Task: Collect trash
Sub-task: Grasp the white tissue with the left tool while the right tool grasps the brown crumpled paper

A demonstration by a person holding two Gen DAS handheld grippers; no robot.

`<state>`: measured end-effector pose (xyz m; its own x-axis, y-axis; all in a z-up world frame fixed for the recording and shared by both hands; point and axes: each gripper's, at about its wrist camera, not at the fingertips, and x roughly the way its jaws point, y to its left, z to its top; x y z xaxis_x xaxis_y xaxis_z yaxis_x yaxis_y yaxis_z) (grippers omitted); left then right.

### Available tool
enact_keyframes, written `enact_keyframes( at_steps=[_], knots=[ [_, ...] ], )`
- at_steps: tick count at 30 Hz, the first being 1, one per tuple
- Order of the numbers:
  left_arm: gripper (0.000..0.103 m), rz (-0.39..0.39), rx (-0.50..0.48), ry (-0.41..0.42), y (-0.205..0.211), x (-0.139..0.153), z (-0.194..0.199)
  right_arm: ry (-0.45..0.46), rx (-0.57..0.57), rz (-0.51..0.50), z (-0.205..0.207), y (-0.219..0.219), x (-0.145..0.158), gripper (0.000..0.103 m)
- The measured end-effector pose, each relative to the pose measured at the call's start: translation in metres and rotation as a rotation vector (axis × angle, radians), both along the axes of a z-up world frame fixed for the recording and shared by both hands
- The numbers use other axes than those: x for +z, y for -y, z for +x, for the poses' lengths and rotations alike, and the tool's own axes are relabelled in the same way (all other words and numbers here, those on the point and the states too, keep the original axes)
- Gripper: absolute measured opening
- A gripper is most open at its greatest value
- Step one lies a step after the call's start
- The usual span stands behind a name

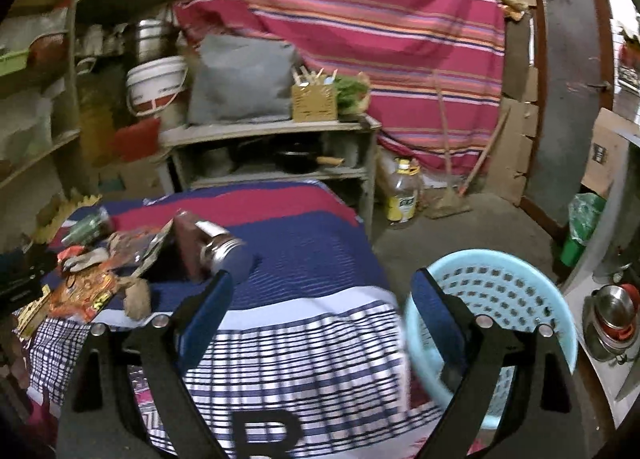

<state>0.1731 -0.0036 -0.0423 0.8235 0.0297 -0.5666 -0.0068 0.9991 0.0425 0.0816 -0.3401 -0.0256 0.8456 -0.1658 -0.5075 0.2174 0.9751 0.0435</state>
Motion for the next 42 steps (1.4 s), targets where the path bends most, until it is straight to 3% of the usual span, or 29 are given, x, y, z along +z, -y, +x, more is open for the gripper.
enact_keyframes(
  at_steps=[8, 13, 18, 27, 35, 37, 38, 42],
  knots=[
    [0.097, -0.02, 0.039, -0.052, -0.035, -0.013, 0.019, -0.058, 0.076, -0.034, 0.023, -0.042, -0.017, 0.089],
    [0.097, -0.006, 0.042, -0.072, -0.048, -0.021, 0.033, -0.084, 0.09, -0.004, 0.037, -0.055, -0.025, 0.089],
    [0.097, -0.033, 0.064, -0.146, -0.063, -0.04, 0.052, -0.094, 0.089, 0.005, 0.046, -0.061, -0.029, 0.089],
    [0.096, 0.001, 0.041, -0.137, -0.056, -0.047, 0.067, -0.127, 0.07, 0.067, 0.083, -0.058, -0.038, 0.089],
    [0.059, 0.003, -0.032, -0.179, -0.049, -0.058, 0.083, -0.172, 0.134, 0.03, 0.112, -0.08, -0.055, 0.089],
    [0.036, 0.003, -0.04, -0.194, -0.049, -0.06, 0.085, -0.178, 0.144, 0.018, 0.113, -0.085, -0.057, 0.089],
    [0.031, 0.0, -0.045, -0.203, -0.049, -0.061, 0.086, -0.18, 0.152, 0.025, 0.112, -0.087, -0.058, 0.089],
    [0.023, -0.006, -0.051, -0.19, -0.047, -0.052, 0.079, -0.178, 0.174, 0.008, 0.111, -0.098, -0.058, 0.089]
  ],
)
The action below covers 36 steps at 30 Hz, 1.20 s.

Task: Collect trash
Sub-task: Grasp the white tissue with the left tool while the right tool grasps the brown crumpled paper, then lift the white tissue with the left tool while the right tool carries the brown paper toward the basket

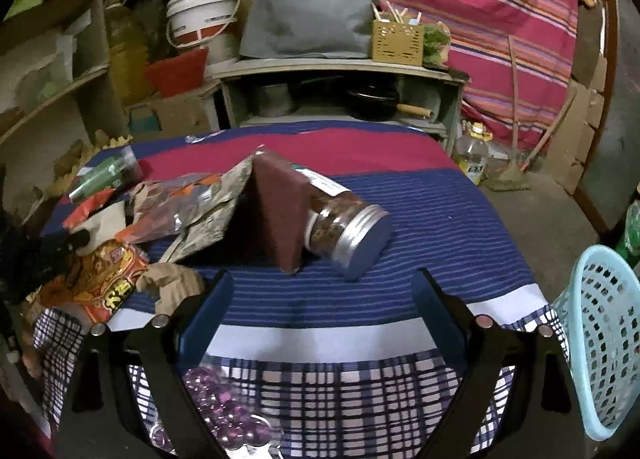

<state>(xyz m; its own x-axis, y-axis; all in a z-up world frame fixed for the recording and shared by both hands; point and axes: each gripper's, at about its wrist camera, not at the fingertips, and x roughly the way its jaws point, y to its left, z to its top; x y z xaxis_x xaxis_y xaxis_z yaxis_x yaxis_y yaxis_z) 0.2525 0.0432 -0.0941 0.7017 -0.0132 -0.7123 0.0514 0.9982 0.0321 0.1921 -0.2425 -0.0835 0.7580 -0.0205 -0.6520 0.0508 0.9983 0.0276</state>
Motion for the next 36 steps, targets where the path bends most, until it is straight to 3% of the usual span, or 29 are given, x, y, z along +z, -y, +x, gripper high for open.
enact_keyframes(
  at_steps=[10, 14, 24, 30, 35, 36],
  knots=[
    [0.021, -0.003, 0.007, 0.09, -0.005, 0.042, -0.03, -0.018, 0.048, -0.053, -0.001, -0.028, -0.007, 0.089],
    [0.021, 0.001, 0.04, 0.118, -0.017, 0.052, -0.038, -0.033, 0.074, -0.031, 0.003, -0.044, -0.009, 0.089],
    [0.021, -0.055, 0.103, 0.099, -0.046, 0.05, -0.034, -0.106, 0.122, -0.049, 0.017, -0.072, -0.03, 0.087],
    [0.02, -0.056, 0.106, 0.093, -0.046, 0.049, -0.031, -0.122, 0.201, 0.001, 0.017, -0.075, -0.033, 0.061],
    [0.02, -0.044, 0.098, 0.093, -0.042, 0.047, -0.031, -0.139, 0.235, 0.009, 0.016, -0.08, -0.04, 0.055],
    [0.02, -0.043, 0.097, 0.094, -0.039, 0.047, -0.034, -0.137, 0.247, 0.022, 0.015, -0.08, -0.039, 0.044]
  ],
)
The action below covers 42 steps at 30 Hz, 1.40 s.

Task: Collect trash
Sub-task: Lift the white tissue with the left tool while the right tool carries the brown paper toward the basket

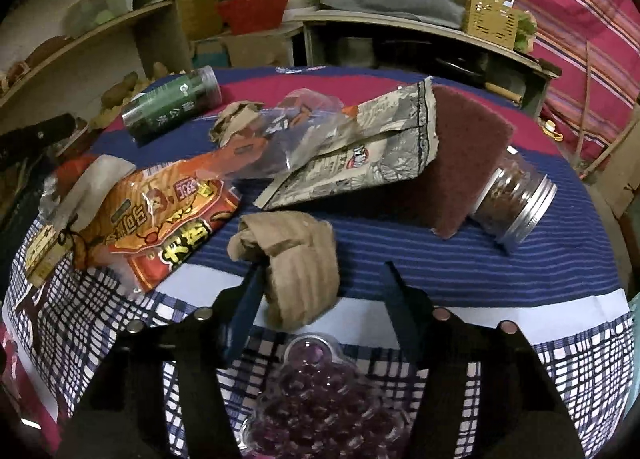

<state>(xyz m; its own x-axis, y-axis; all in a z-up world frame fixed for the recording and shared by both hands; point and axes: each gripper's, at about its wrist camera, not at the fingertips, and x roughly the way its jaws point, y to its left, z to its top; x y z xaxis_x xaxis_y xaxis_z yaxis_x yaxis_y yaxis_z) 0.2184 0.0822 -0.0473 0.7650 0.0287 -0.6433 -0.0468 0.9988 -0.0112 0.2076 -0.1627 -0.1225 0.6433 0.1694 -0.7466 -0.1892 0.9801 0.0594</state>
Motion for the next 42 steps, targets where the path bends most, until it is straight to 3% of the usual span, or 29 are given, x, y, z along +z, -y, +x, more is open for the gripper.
enact_keyframes(
  at_steps=[1, 5, 12, 16, 21, 25, 32, 38, 42],
  knots=[
    [0.02, 0.001, -0.002, 0.001, 0.001, 0.0, -0.001, -0.002, 0.017, 0.02, 0.0, 0.0, 0.002, 0.037],
    [0.02, 0.025, -0.003, 0.009, 0.0, 0.0, -0.002, 0.035, 0.018, -0.011, -0.006, 0.001, 0.011, 0.037],
    [0.023, -0.025, 0.059, -0.013, -0.032, -0.006, 0.0, 0.087, -0.023, -0.005, -0.019, 0.024, 0.032, 0.037],
    [0.064, -0.035, 0.067, -0.04, -0.033, -0.016, 0.001, 0.116, -0.048, -0.018, -0.024, 0.04, 0.041, 0.037],
    [0.073, -0.005, 0.025, -0.07, -0.012, -0.023, 0.001, 0.132, -0.084, -0.037, -0.028, 0.06, 0.044, 0.037],
    [0.073, 0.014, 0.002, -0.127, 0.0, -0.036, -0.001, 0.134, -0.119, -0.018, -0.028, 0.073, 0.047, 0.037],
    [0.073, 0.089, -0.021, -0.141, 0.03, -0.036, -0.008, 0.139, -0.149, -0.004, -0.028, 0.087, 0.048, 0.037],
    [0.073, 0.11, 0.021, -0.179, 0.019, -0.048, 0.002, 0.139, -0.161, 0.009, -0.032, 0.09, 0.048, 0.037],
    [0.057, 0.068, 0.017, -0.184, 0.011, -0.052, 0.009, 0.147, -0.163, 0.007, -0.034, 0.089, 0.049, 0.037]
  ],
)
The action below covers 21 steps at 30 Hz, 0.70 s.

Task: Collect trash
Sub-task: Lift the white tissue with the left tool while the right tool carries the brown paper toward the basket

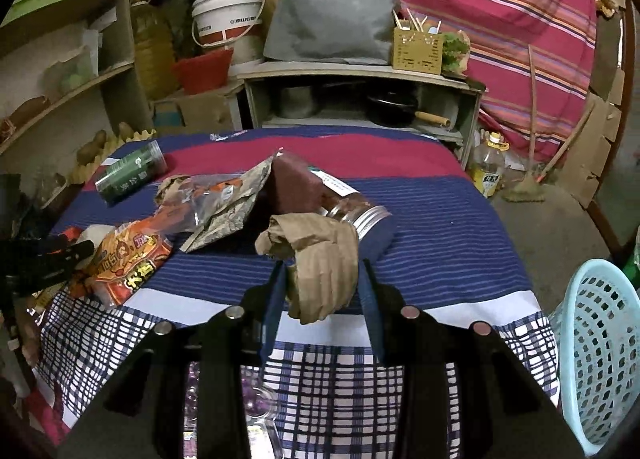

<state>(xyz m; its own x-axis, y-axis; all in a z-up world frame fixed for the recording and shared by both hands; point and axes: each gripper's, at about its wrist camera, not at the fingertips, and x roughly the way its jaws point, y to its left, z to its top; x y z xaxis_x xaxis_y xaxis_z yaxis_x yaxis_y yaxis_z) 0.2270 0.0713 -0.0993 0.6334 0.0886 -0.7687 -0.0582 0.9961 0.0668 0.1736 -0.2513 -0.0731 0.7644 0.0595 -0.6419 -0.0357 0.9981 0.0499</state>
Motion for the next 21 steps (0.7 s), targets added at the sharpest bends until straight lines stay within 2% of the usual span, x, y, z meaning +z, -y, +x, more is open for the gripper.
enact_keyframes(
  at_steps=[1, 2, 4, 5, 8, 16, 21],
  knots=[
    [0.045, -0.012, -0.013, 0.006, 0.001, 0.001, 0.0, 0.001, -0.001, 0.0, 0.0, 0.0, 0.0, 0.037],
    [0.041, -0.018, -0.023, 0.007, 0.002, 0.002, 0.0, 0.001, 0.0, 0.001, 0.0, 0.0, 0.0, 0.037],
    [0.02, -0.021, -0.044, 0.018, 0.008, 0.006, 0.0, 0.003, -0.001, -0.001, -0.001, 0.0, 0.001, 0.037],
    [0.016, -0.025, -0.054, 0.026, 0.01, 0.01, -0.001, 0.006, -0.003, -0.002, -0.001, 0.001, 0.002, 0.037],
    [0.014, -0.069, -0.073, 0.047, 0.012, 0.019, -0.004, 0.017, -0.014, 0.008, -0.003, 0.006, 0.006, 0.037],
    [0.014, -0.194, -0.242, 0.139, 0.044, 0.053, -0.031, 0.05, -0.035, 0.021, -0.006, 0.021, 0.018, 0.037],
    [0.014, -0.184, -0.278, 0.17, 0.058, 0.062, -0.041, 0.063, -0.048, 0.024, -0.008, 0.028, 0.023, 0.037]
  ],
)
